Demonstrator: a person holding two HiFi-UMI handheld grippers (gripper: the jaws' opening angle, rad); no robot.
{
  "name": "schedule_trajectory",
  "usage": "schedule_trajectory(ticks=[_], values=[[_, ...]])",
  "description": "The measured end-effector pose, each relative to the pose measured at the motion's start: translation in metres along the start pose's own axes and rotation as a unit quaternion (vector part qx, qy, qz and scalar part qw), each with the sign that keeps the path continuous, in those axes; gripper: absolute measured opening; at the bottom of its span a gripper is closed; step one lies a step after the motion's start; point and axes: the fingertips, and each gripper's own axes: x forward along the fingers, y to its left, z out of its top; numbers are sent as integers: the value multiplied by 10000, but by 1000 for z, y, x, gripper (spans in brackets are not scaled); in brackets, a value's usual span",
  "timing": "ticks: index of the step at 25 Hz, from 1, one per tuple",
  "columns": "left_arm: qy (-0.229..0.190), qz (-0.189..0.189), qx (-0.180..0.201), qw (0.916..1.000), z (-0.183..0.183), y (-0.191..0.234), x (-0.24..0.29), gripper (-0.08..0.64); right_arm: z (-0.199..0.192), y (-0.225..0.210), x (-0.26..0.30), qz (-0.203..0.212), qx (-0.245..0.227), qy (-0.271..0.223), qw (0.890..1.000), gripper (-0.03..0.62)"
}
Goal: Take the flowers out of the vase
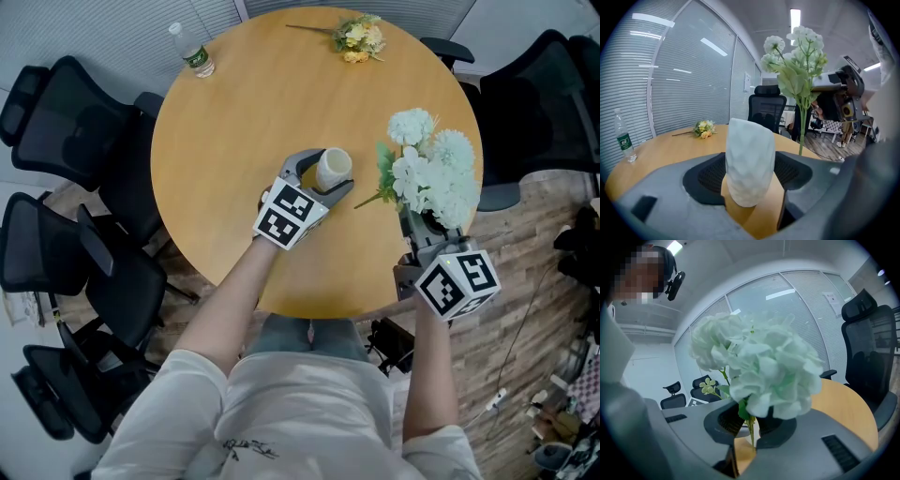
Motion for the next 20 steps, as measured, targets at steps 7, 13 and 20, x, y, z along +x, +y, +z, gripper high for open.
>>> schedule_trajectory(ticks=[7,13,20], values=[[2,12,18,10000,2,1,1,324,-5,1,-1,5,21,57,10000,48],[2,32,12,10000,-9,-2,-10,325,-11,11,-6,-5,1,39,10000,48],[-132,100,59,9998,-6,-2,-16,328,-13,11,-7,20,11,42,10000,48]])
